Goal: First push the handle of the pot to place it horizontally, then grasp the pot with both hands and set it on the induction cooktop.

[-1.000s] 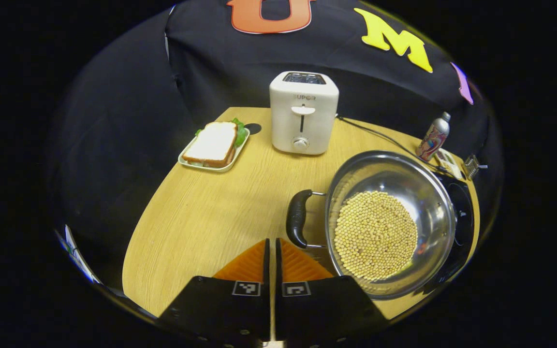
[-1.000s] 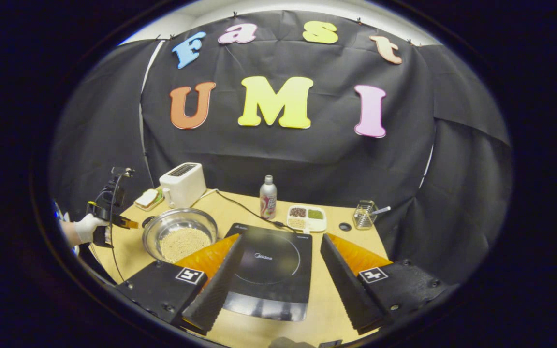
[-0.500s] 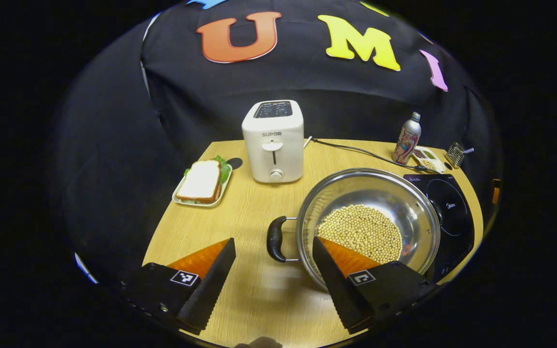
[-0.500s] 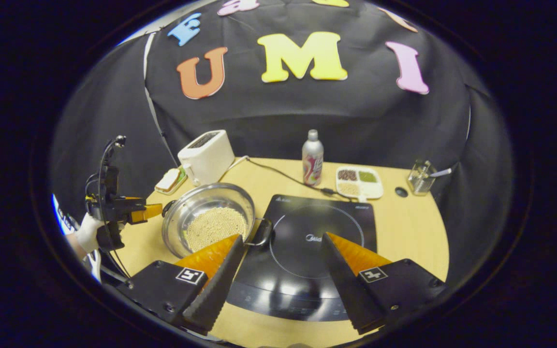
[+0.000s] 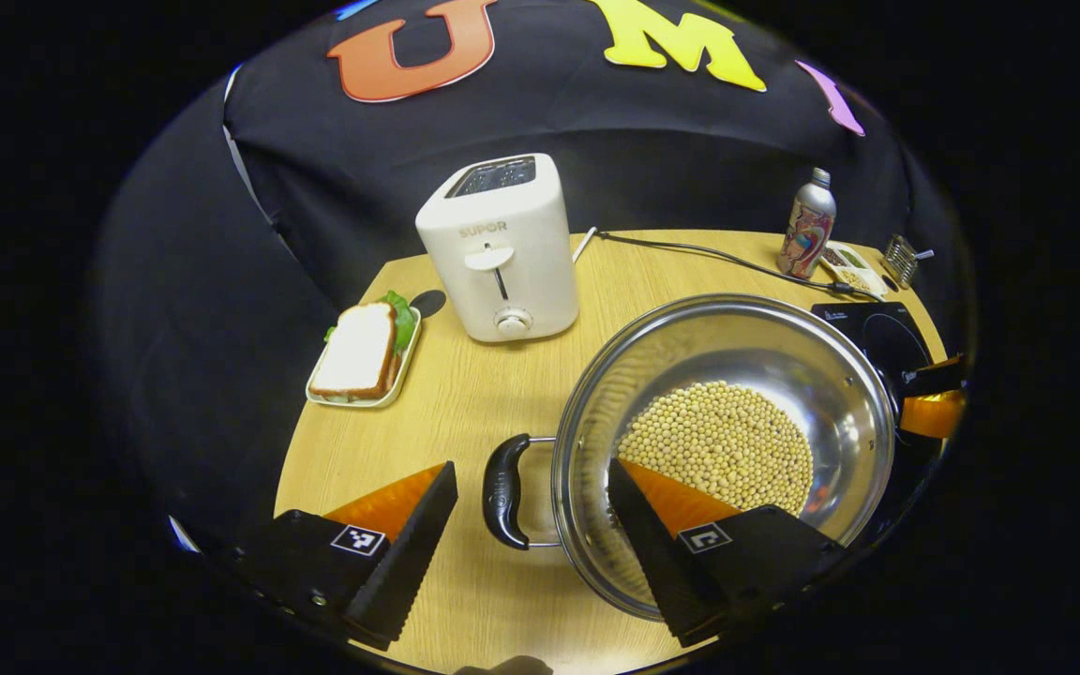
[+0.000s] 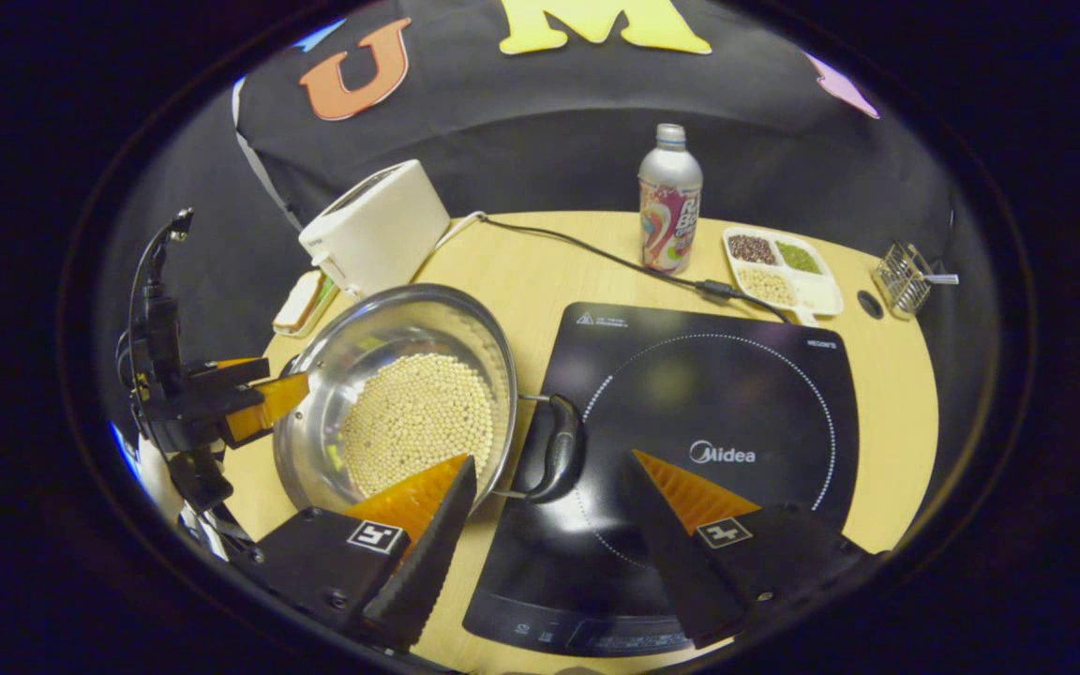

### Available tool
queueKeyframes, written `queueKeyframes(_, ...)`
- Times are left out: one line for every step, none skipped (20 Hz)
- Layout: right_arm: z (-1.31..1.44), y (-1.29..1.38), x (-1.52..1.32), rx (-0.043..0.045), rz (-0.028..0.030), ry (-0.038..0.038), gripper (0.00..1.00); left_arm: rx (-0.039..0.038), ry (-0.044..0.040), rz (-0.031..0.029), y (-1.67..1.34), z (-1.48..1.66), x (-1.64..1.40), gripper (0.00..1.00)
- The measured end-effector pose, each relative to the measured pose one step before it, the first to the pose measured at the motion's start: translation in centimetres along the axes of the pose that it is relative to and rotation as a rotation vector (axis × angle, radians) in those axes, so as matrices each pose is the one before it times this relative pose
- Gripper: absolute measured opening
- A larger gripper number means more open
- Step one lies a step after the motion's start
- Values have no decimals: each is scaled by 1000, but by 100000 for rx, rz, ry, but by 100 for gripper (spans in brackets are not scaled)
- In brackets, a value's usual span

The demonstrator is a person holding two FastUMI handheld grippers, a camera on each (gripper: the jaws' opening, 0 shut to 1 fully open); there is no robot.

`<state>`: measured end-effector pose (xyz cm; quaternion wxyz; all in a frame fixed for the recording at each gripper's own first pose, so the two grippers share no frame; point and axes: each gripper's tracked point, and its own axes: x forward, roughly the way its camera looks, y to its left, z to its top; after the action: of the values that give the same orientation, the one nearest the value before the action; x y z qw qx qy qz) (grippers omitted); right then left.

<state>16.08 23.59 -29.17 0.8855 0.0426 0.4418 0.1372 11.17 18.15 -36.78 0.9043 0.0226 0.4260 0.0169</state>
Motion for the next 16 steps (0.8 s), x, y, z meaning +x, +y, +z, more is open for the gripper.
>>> queueKeyframes(144,124,540,-285,-88,1177,97,31,629,169,211,-171,78,98)
queueKeyframes(-132,120,389,-54,-679,1713,97,29,878,424,67,-107,237,97)
queueKeyframes(259,127,211,-92,-368,1100,97,148,941,-200,-314,247,385,98)
queueKeyframes(-161,84,357,60,-606,1015,91,276,584,-125,-43,-32,319,97)
queueKeyframes(54,102,228,689,-448,1476,91,247,922,340,-87,-110,298,90)
queueKeyframes(-118,181,352,851,-290,1618,90,373,506,-318,2,33,279,97)
queueKeyframes(-245,118,365,985,-248,1684,89,-227,672,-175,154,-120,153,97)
queueKeyframes(71,63,80,847,-1385,1348,87,-569,1572,86,128,-227,105,94)
queueKeyframes(535,-12,563,-359,-1052,-1151,92,-551,1128,-125,-152,-135,295,91)
queueKeyframes(-112,-33,-156,-1132,-1610,708,82,235,826,-218,-163,-37,251,86)
queueKeyframes(108,-50,286,-861,-1754,2113,82,564,1049,-386,-15,-217,400,87)
queueKeyframes(-171,18,9,52,-1501,-344,70,697,885,182,127,-196,6,77)
queueKeyframes(170,-115,-157,1311,-1273,321,67,364,118,-657,-98,201,3,75)
queueKeyframes(-245,-51,257,991,-1380,1079,67,-240,875,-943,-54,-85,-19,75)
queueKeyframes(288,60,-2,298,-1297,369,67,-877,626,-1425,-44,15,29,84)
queueKeyframes(32,-91,11,302,-1092,667,69,-698,651,-1796,-10,21,49,73)
